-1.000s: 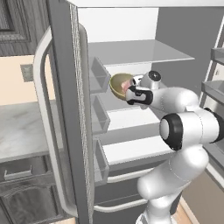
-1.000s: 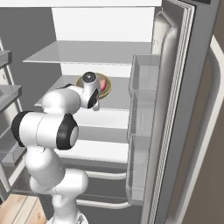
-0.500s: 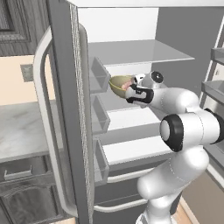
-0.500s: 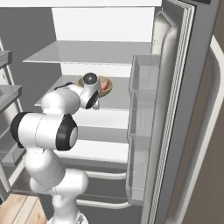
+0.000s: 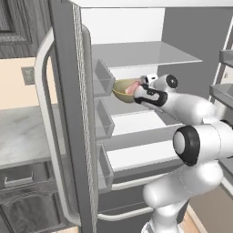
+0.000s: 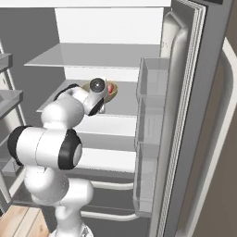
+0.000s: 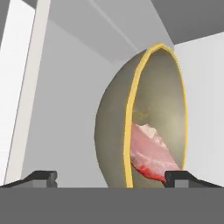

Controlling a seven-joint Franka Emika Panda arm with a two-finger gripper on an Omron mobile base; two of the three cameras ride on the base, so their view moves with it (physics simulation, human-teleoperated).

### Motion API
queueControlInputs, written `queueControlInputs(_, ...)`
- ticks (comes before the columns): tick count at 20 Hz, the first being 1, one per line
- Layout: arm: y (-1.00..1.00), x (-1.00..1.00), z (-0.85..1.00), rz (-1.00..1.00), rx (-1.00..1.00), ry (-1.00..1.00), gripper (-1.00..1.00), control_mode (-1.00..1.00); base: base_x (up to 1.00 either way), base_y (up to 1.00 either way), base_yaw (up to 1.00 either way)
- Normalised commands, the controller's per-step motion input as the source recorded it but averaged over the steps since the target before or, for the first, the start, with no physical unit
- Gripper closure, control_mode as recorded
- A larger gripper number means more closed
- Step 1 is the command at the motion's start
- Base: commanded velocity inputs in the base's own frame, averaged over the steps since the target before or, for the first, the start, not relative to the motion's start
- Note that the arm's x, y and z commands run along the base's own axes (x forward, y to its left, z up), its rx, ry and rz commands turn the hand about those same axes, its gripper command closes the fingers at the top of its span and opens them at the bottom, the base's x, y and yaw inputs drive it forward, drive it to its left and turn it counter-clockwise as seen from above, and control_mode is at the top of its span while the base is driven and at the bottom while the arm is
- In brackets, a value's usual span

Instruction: Place one of the steaks on the plate and the other in the bowl. Then place the bowl in the fridge.

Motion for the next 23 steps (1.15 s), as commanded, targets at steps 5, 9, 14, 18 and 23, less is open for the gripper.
queueControlInputs(5, -0.06, -0.93, 0.31, 0.00, 0.00, 0.00, -1.00, -1.00, 0.00, 0.00, 0.00)
queueControlInputs(9, 0.00, -1.00, 0.50, 0.00, 0.00, 0.00, -1.00, -1.00, 0.00, 0.00, 0.00)
queueControlInputs(14, 0.00, -1.00, 0.71, 0.00, -0.03, 0.00, -1.00, -1.00, 0.00, 0.00, 0.00)
queueControlInputs(18, 0.00, -1.00, 0.40, 0.00, -0.07, 0.00, -1.00, -1.00, 0.00, 0.00, 0.00)
queueControlInputs(23, 0.00, -1.00, 0.04, 0.00, -0.09, 0.02, -1.00, -1.00, 0.00, 0.00, 0.00)
